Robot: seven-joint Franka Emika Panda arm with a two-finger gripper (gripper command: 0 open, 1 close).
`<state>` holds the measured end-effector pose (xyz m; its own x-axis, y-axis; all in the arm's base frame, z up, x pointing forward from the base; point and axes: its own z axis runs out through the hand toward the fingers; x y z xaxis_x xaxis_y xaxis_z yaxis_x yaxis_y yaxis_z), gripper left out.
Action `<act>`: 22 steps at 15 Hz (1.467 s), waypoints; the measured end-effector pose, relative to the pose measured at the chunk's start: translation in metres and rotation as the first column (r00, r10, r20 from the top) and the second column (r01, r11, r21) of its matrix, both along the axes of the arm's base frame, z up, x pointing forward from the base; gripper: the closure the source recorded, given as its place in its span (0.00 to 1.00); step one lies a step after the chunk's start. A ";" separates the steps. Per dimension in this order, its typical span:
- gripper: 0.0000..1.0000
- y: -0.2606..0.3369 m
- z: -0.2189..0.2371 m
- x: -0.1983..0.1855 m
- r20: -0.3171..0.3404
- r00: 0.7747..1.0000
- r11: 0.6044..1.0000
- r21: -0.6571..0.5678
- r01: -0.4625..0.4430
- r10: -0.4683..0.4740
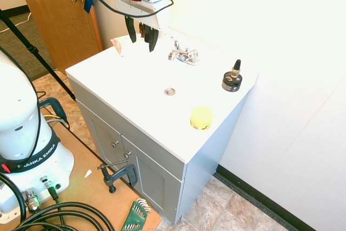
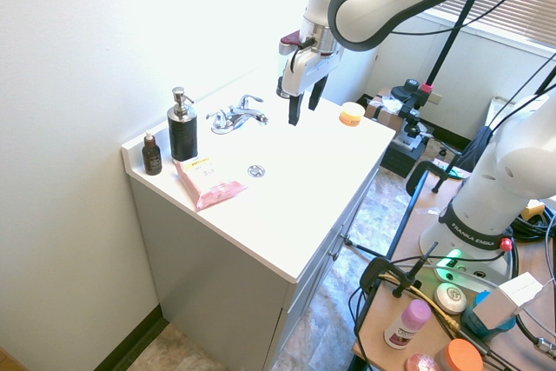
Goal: Turn off the cold water
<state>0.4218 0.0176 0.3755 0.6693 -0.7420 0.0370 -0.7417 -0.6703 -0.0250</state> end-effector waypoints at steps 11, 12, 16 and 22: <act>0.00 -0.025 -0.025 0.131 0.139 0.970 0.973 -0.089 0.213 -0.200; 0.00 -0.029 -0.037 0.142 0.137 0.966 0.967 -0.102 0.235 -0.220; 0.00 -0.060 -0.065 0.159 0.120 0.957 0.950 -0.138 0.280 -0.265; 0.00 -0.094 -0.084 0.170 0.135 0.945 0.934 -0.166 0.317 -0.297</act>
